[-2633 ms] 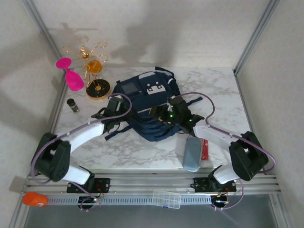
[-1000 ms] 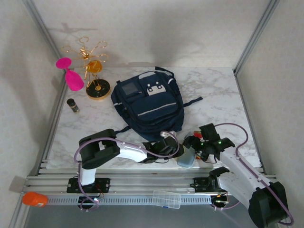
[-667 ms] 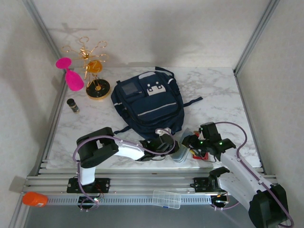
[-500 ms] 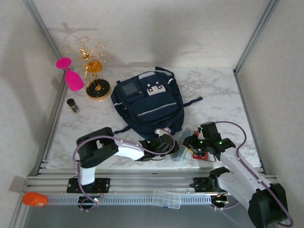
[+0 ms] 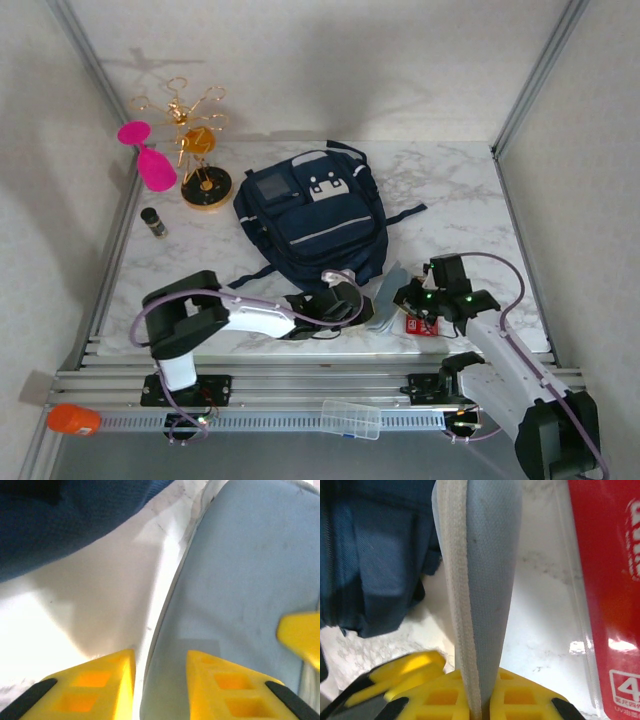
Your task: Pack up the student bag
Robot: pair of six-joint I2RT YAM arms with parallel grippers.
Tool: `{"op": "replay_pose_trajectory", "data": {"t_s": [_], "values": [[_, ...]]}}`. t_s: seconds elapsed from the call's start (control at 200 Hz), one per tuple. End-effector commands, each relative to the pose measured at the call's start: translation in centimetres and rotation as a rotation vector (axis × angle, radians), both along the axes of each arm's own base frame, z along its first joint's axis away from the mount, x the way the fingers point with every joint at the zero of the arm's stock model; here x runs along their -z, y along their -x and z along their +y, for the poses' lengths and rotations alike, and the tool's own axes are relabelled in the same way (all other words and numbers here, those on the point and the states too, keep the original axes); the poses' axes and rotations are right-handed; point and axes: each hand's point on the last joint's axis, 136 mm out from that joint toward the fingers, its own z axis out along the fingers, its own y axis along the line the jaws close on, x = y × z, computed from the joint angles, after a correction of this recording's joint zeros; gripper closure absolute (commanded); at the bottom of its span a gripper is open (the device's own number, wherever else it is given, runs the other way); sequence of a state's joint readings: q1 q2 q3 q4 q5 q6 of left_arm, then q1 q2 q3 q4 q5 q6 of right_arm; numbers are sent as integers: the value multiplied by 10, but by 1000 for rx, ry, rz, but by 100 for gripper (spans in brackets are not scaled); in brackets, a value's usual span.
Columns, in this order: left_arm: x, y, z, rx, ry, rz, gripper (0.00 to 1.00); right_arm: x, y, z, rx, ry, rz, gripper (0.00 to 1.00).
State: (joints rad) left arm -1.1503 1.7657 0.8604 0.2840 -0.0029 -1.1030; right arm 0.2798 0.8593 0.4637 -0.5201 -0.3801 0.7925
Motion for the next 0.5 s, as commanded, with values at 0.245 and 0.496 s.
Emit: {"op": "replay_pose_trajectory", "data": {"t_s": [0.245, 0.496], "values": [[-100, -39, 87, -5, -430, -451, 44, -63, -31, -13, 40, -40, -173, 97], [-110, -79, 100, 135, -695, -631, 25, -86, -49, -16, 70, -97, -221, 97]]}}
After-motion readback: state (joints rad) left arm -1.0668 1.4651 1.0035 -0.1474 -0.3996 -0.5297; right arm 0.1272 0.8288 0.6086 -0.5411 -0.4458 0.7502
